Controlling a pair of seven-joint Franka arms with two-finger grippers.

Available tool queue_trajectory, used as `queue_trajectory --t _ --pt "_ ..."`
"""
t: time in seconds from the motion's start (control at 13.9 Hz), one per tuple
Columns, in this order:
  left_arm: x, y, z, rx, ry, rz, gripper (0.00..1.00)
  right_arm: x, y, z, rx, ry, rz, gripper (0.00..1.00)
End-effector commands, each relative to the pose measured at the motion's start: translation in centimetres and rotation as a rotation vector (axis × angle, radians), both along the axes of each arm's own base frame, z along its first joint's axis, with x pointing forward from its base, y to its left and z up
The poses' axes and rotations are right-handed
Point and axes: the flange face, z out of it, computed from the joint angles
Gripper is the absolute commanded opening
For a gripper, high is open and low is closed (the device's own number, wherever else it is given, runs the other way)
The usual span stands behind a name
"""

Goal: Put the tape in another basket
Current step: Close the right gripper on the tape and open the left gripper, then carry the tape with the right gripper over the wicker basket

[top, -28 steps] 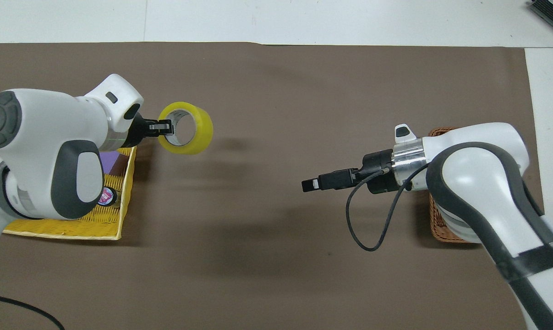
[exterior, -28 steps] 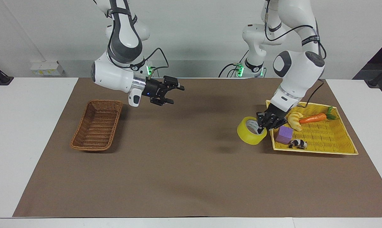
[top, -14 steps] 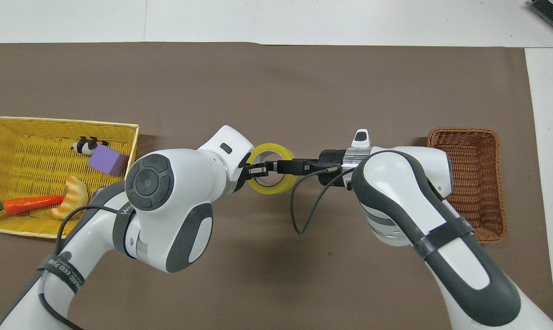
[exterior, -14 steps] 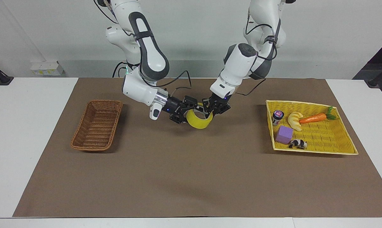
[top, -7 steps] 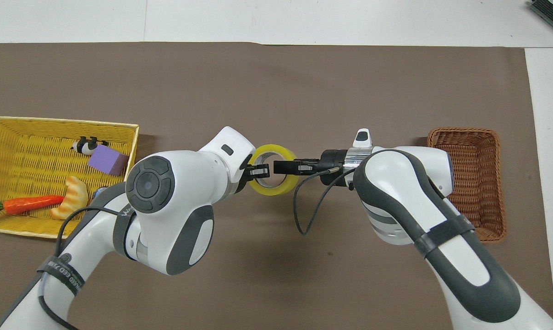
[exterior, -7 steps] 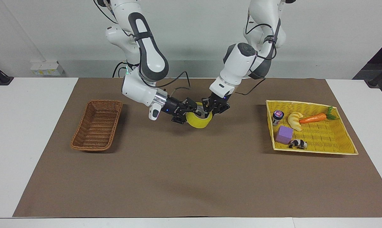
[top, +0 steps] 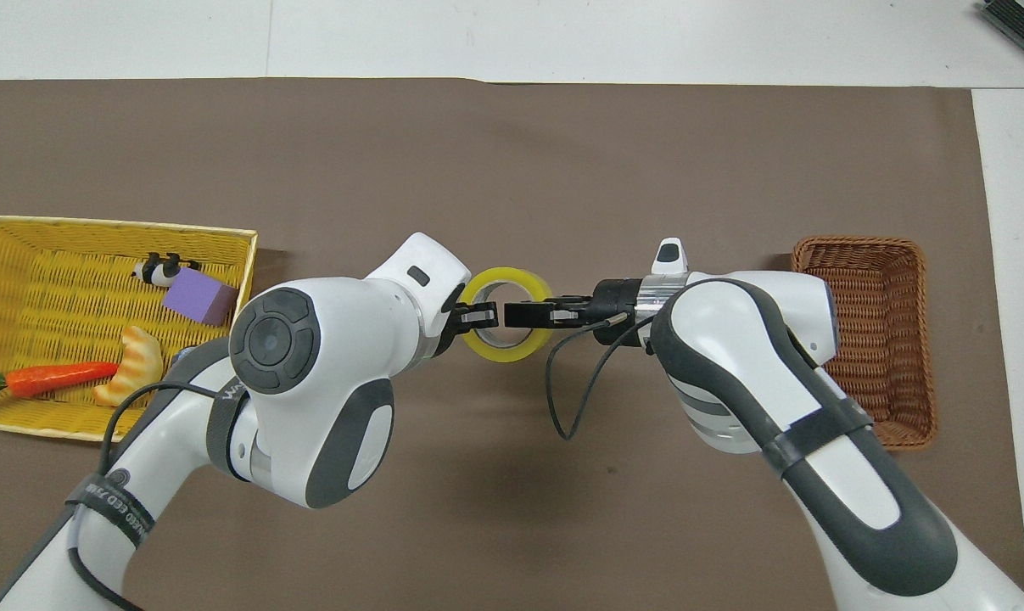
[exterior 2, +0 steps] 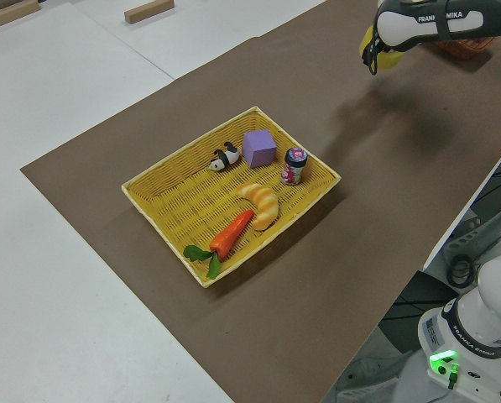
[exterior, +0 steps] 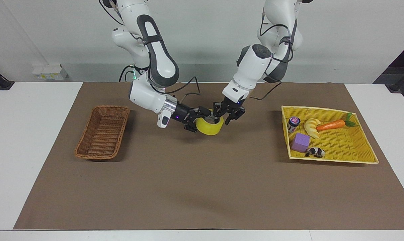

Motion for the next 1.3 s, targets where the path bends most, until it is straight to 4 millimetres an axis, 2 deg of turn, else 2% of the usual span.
queue_trajectory --t 0.0,0.14,0.29,0.43,0.65,0.79,0.94,1.08,1.23 --pt "0.0 0.6 0.5 -0.01 -0.007 0.002 1.0 -0.4 -0.8 -0.3 -0.006 -0.006 0.021 0.0" --pt "0.5 0.9 1.0 -0.013 -0.02 0.003 1.0 -0.7 -1.4 -0.7 -0.025 -0.003 0.023 0.0" --pt "1.9 3.3 2.4 -0.016 -0.045 0.032 1.0 -0.2 -2.3 -1.2 -0.077 -0.016 0.03 0.0" --pt "2.6 5.5 4.4 -0.006 -0.041 0.017 1.0 1.0 -4.5 -1.2 -0.124 -0.028 0.04 0.0" --pt "5.0 12.0 7.9 0.039 -0.037 -0.041 1.0 2.5 -7.6 -0.5 -0.125 -0.022 0.078 0.0" --pt "6.7 16.7 10.4 0.137 -0.056 -0.09 1.0 3.8 -10.5 1.0 -0.164 -0.039 0.132 0.0" --pt "8.2 20.8 12.9 0.237 -0.08 -0.112 1.0 5.3 -13.5 3.4 -0.238 -0.075 0.198 0.0" --pt "8.9 23.7 15.4 0.293 -0.109 -0.151 1.0 6.2 -15.8 5.4 -0.34 -0.071 0.246 0.0" --pt "9.0 26.8 17.6 0.325 -0.104 -0.181 1.0 6.8 -17.6 7.0 -0.426 -0.063 0.221 0.0"
